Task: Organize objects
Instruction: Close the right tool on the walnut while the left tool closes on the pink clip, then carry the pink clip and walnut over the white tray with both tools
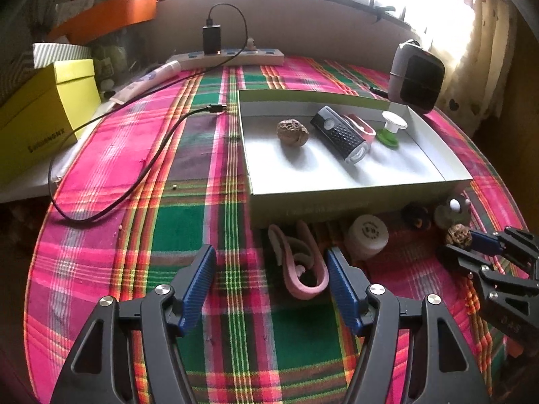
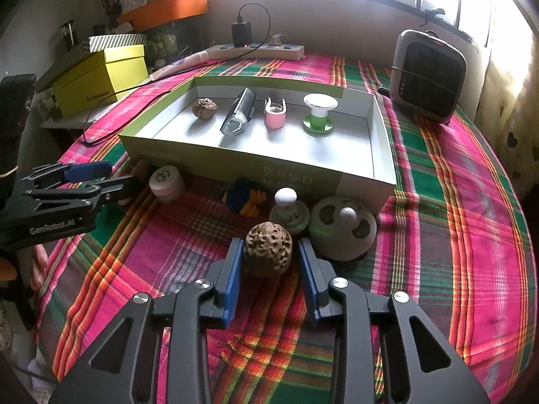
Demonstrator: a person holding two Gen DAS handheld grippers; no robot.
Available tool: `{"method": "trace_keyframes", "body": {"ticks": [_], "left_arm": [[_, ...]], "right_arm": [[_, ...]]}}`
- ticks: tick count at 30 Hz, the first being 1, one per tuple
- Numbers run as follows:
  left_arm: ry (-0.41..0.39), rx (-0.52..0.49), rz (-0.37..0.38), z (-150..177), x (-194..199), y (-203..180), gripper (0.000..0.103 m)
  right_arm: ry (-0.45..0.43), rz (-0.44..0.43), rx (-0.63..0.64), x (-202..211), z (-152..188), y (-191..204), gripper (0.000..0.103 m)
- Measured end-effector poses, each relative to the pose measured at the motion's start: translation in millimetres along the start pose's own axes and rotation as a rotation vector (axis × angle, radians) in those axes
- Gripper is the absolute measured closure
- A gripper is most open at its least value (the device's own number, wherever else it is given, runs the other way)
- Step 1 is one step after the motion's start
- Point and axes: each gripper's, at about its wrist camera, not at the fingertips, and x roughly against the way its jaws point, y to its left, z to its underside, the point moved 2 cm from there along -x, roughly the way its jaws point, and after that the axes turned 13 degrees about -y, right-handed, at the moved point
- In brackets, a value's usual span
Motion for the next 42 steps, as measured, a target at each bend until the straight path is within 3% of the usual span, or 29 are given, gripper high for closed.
{"method": "trace_keyframes", "body": {"ticks": [4,9,20,32,42], "left_arm": [[-0.002,0.006,0.001,-1.3,-1.2,1.1,0.039],[-0.004,0.004,-0.003,-2.8,-1.5,1.8,0.059],[-0.007,0.002,-0.012,-4.6,-2.5,4.6,0.081],[-0.01,0.002,-0.007,-4.1,-1.5,5.8,0.081],[-0.042,-0.007,0.041,-10.5,12.9,-4.7,0.081]], "right_arm": [[0.001,-0.005,0.005,-0.7,-0.4,1.0,0.07],[0.001,-0.009,0.01,-1.7,-0.9,1.6,0.071],[0.001,-0.01,0.011,-2.3,-1.4,1.8,0.073],[0.001,-0.012,0.007,-2.4,-2.0,1.4,0.073],[-0.035,-0.029,-0.006,6.9,-9.7,1.9,0.073]]}}
